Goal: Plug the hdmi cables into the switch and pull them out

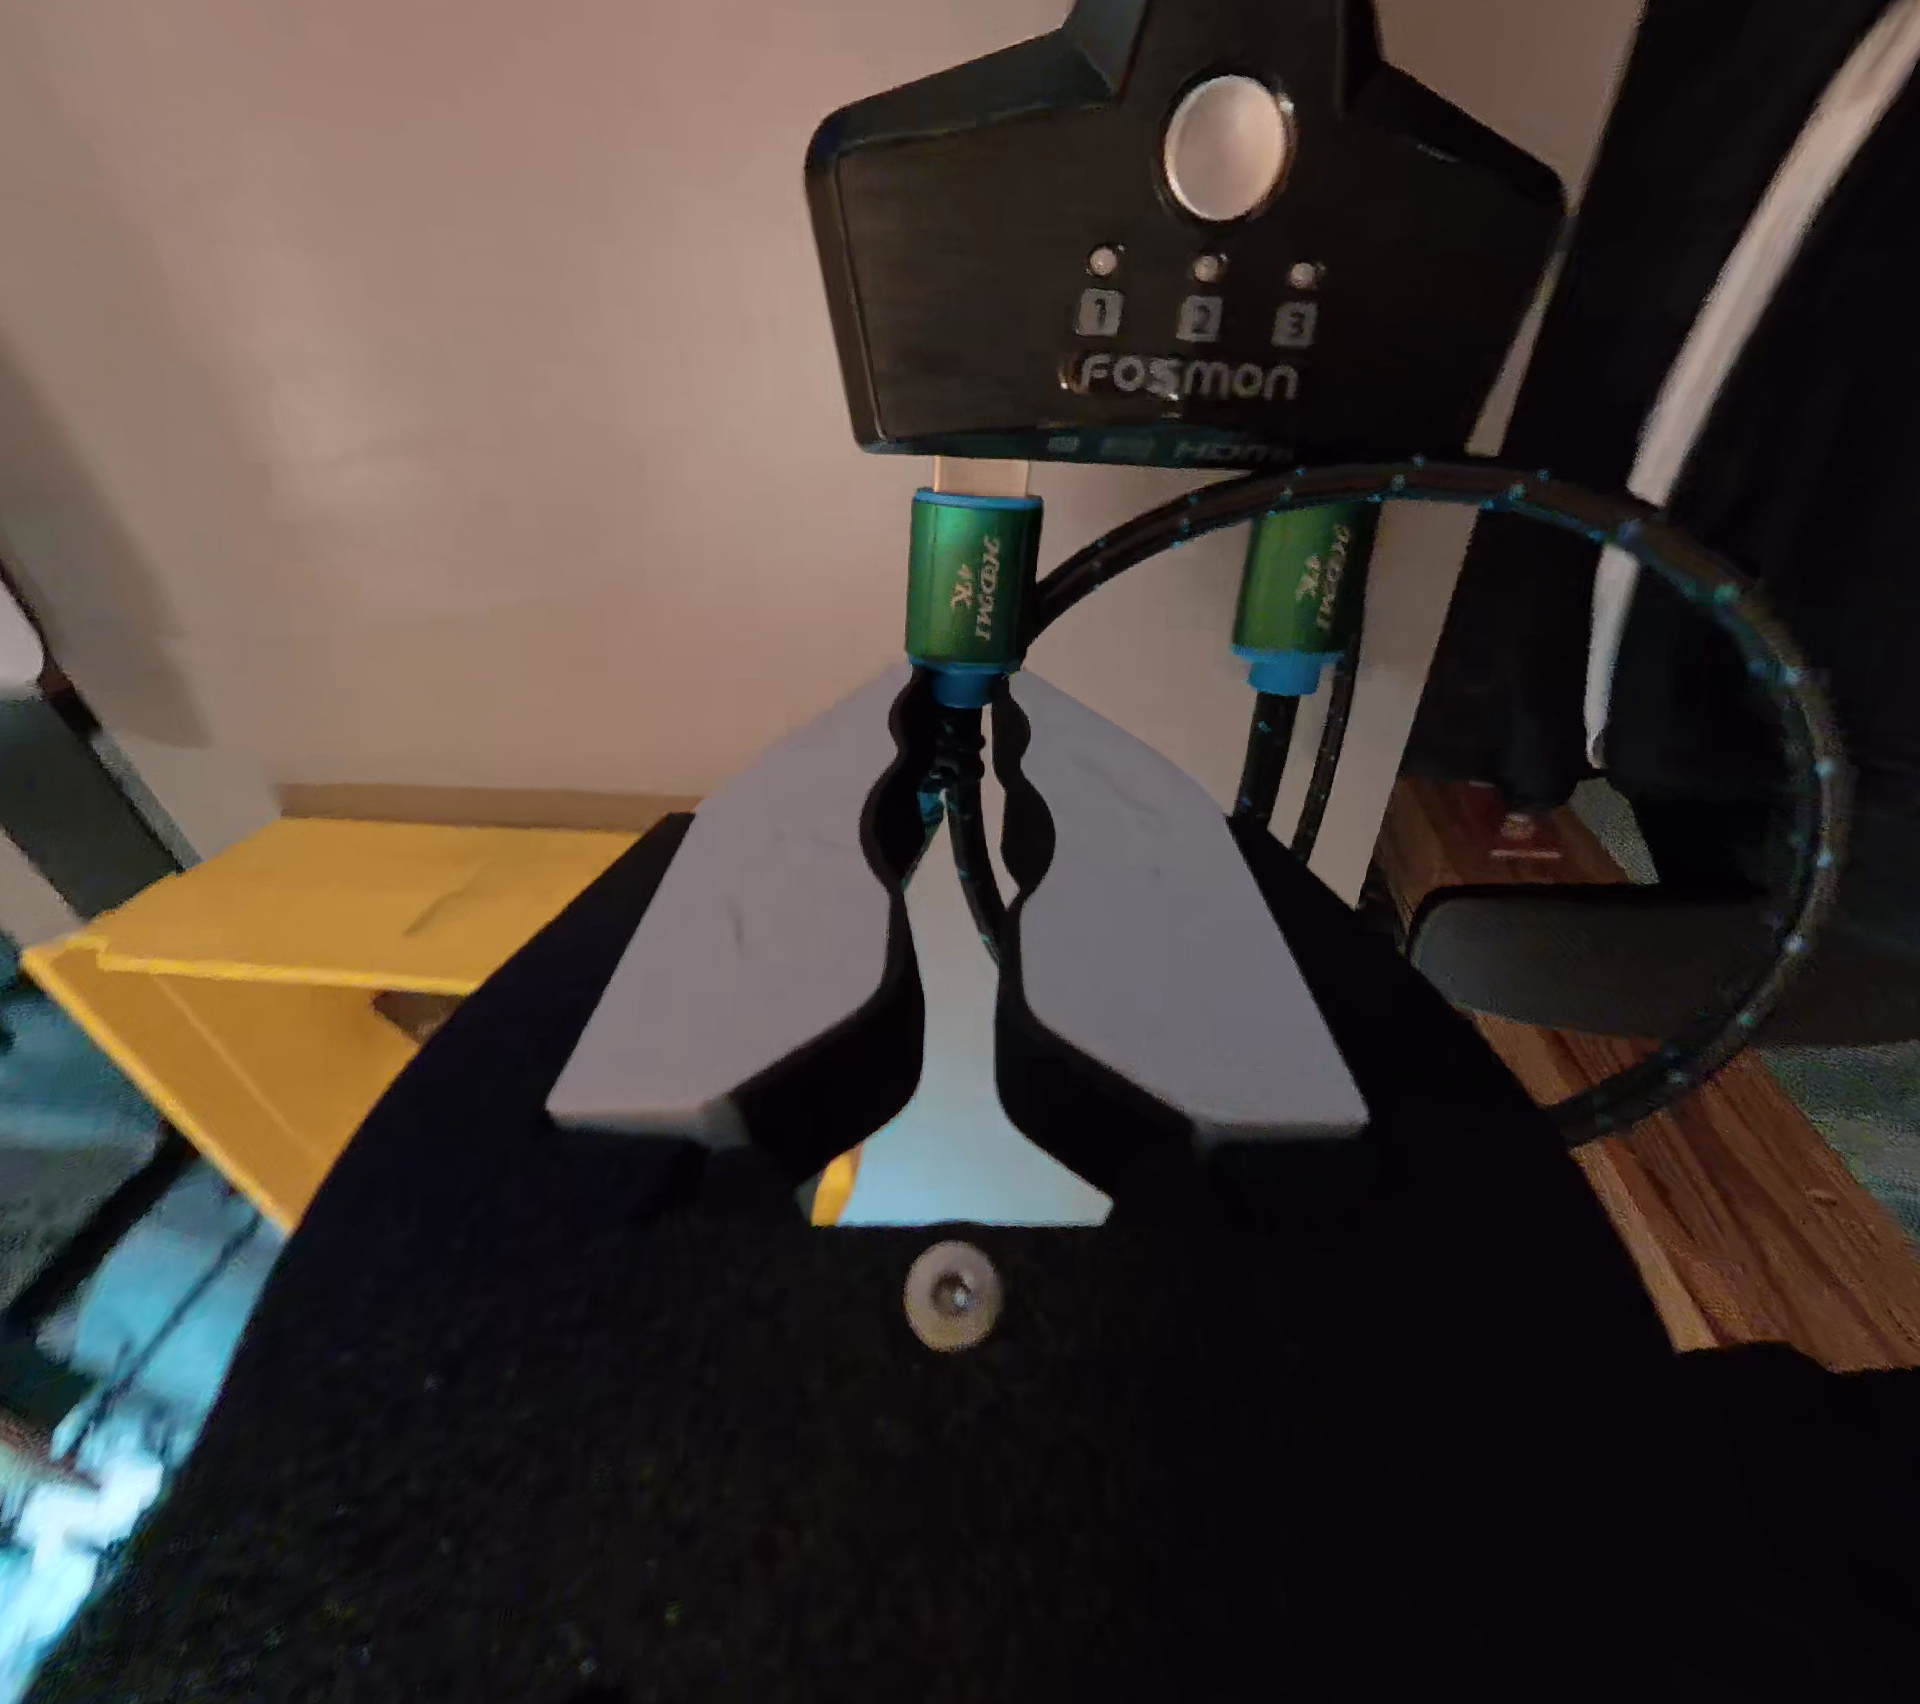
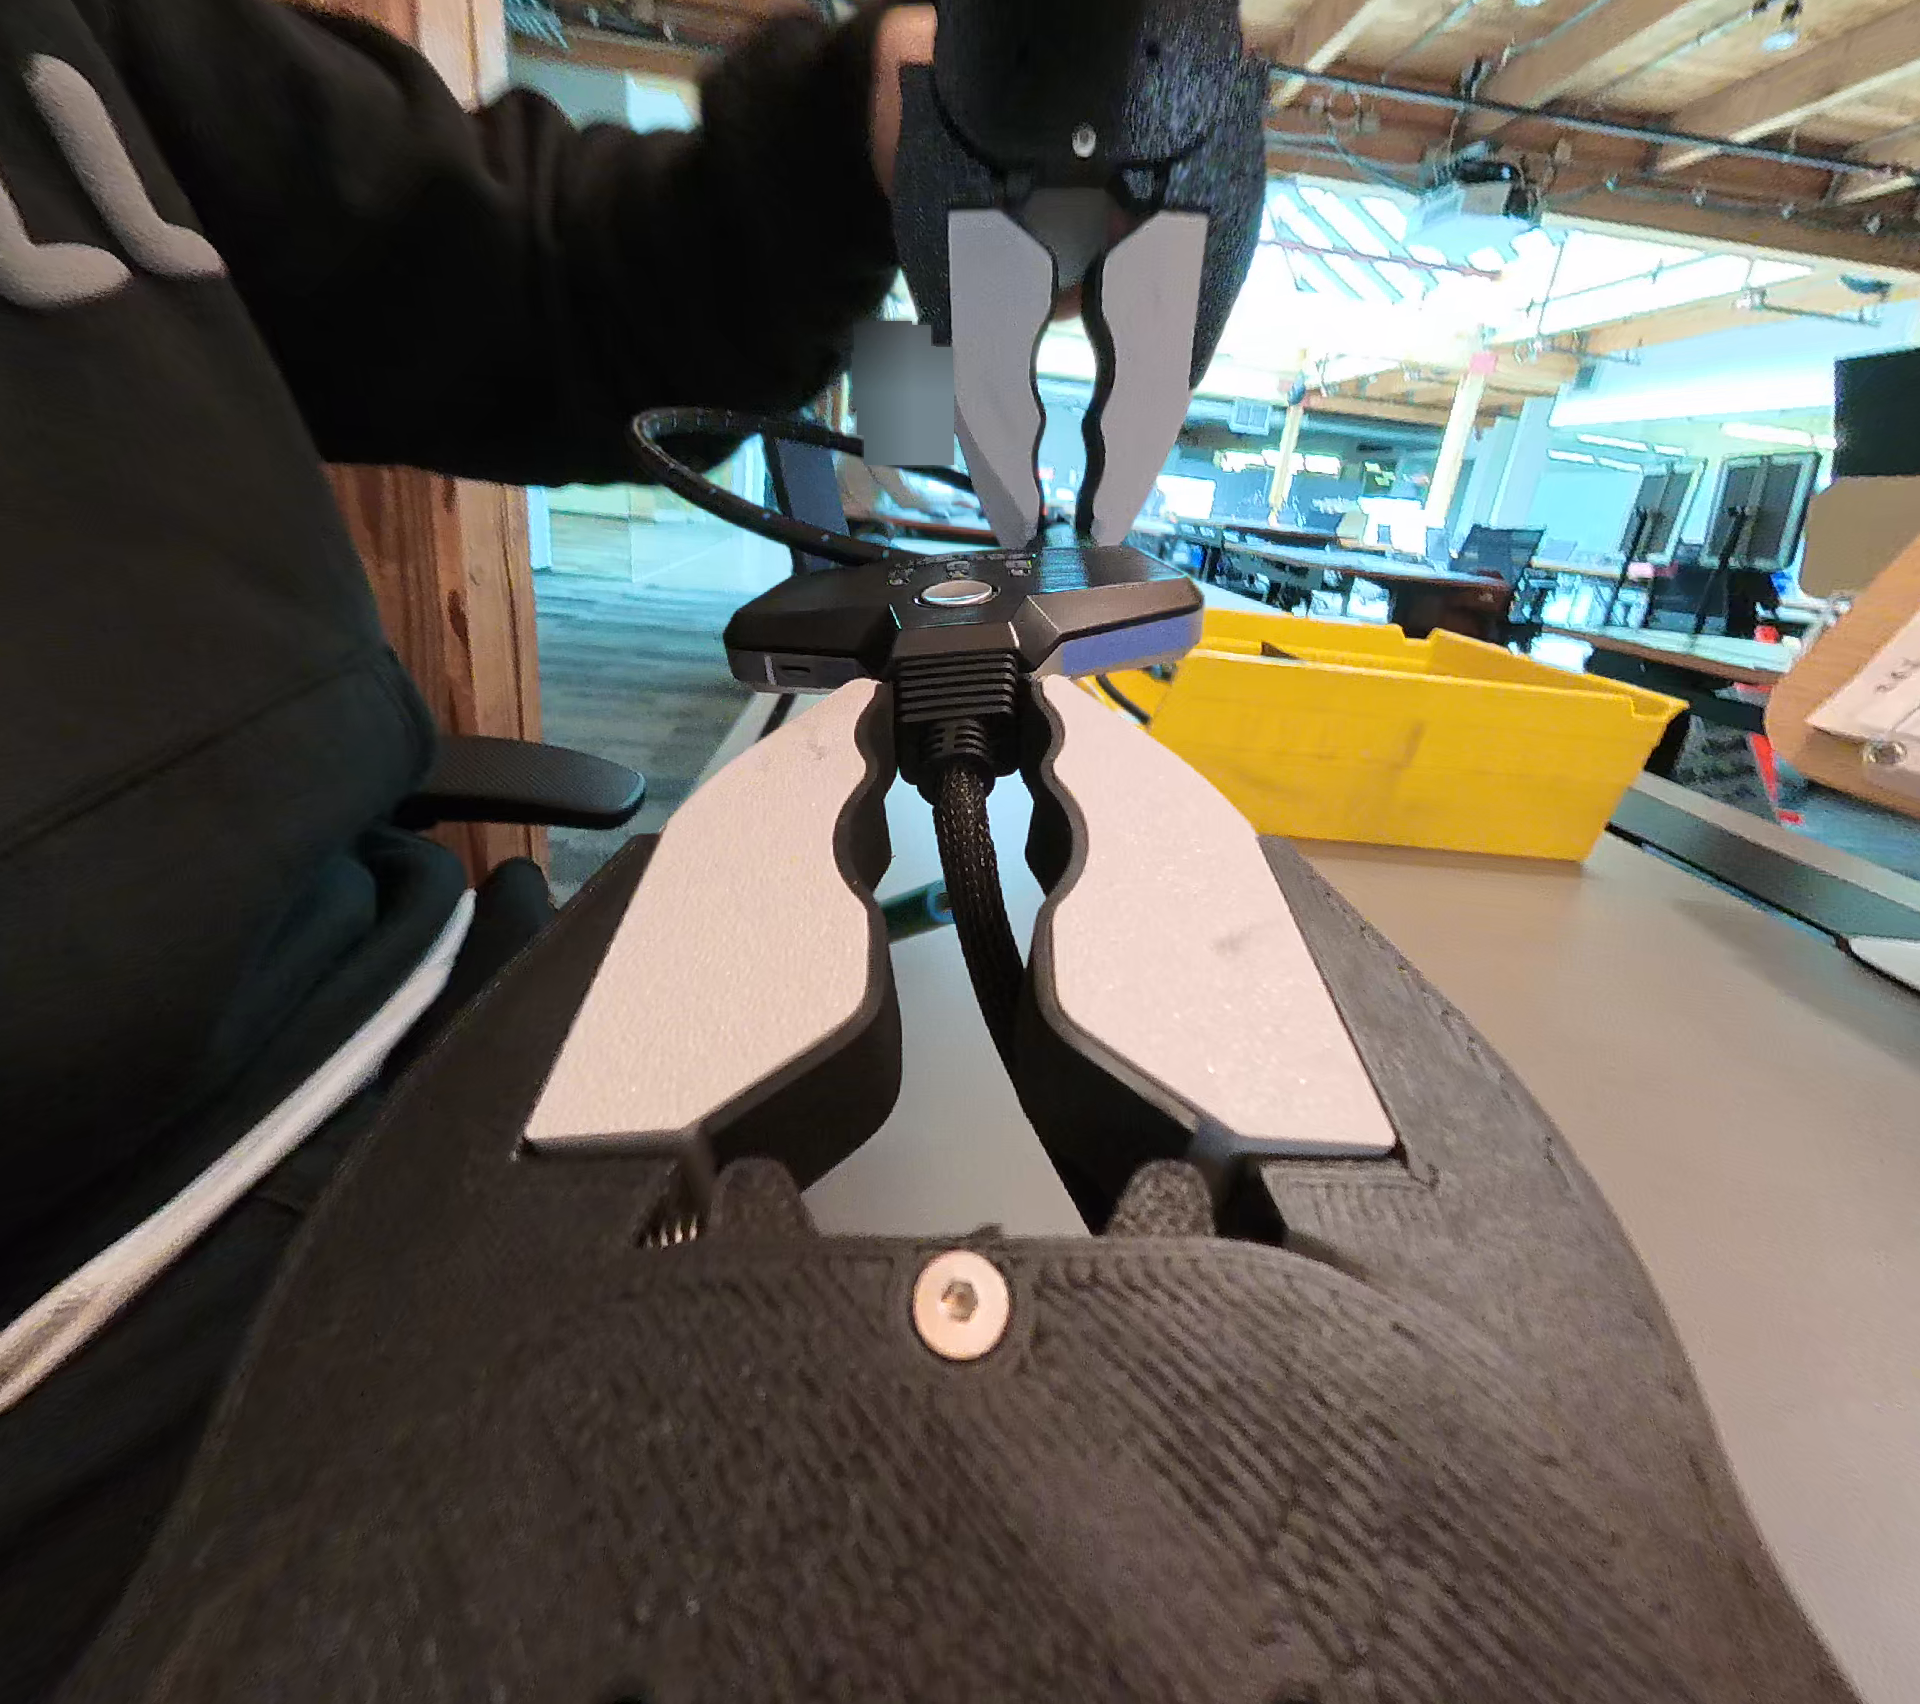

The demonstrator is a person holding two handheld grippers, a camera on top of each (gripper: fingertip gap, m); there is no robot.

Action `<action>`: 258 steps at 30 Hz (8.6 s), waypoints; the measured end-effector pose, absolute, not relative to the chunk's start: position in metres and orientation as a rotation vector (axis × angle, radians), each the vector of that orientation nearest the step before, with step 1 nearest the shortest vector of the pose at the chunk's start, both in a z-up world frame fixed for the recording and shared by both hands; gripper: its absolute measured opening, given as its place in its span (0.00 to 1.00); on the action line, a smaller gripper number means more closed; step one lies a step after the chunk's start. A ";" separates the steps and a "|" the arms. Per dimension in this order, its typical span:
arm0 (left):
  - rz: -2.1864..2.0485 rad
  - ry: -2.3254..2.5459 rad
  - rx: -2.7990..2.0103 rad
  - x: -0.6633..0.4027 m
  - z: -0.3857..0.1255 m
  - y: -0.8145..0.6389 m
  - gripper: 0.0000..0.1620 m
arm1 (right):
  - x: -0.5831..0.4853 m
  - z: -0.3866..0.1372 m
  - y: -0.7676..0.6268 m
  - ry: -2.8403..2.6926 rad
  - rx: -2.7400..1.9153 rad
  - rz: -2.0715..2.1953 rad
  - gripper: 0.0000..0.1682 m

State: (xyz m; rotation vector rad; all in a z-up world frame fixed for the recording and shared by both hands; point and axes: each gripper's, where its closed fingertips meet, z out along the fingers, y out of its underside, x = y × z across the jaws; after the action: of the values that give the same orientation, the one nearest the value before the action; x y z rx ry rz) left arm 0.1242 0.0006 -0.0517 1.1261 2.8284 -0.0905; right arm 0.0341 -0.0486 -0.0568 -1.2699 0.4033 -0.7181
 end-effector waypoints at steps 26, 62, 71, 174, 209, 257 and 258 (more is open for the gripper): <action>-0.937 3.141 1.172 0.107 -0.047 -0.004 0.08 | 0.025 -0.042 -0.057 0.369 -1.169 -0.699 0.14; -1.364 2.870 1.090 0.116 -0.046 -0.010 0.05 | 0.030 -0.041 -0.056 0.395 -1.215 -0.778 0.14; -1.331 2.976 0.970 0.127 -0.046 -0.006 0.05 | 0.041 -0.047 -0.049 0.423 -1.246 -0.814 0.14; -2.072 2.764 0.524 0.169 -0.099 -0.002 0.27 | -0.027 0.203 -0.191 0.637 -1.405 -1.812 0.14; -2.598 2.781 0.418 0.169 -0.087 0.001 0.22 | 0.151 0.037 -0.395 1.571 -1.416 -1.115 0.14; -2.663 2.973 0.348 0.159 -0.089 0.002 0.20 | 0.181 0.097 -0.368 1.521 -1.642 -1.327 0.14; -2.663 2.978 0.346 0.159 -0.089 0.002 0.20 | 0.177 0.093 -0.376 1.517 -1.595 -1.334 0.14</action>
State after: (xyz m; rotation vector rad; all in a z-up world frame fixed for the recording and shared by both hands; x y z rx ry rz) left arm 0.1591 0.0016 -0.0888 0.3457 2.9777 -2.6629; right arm 0.1773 -0.3756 0.0929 -1.5950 1.5174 -1.3338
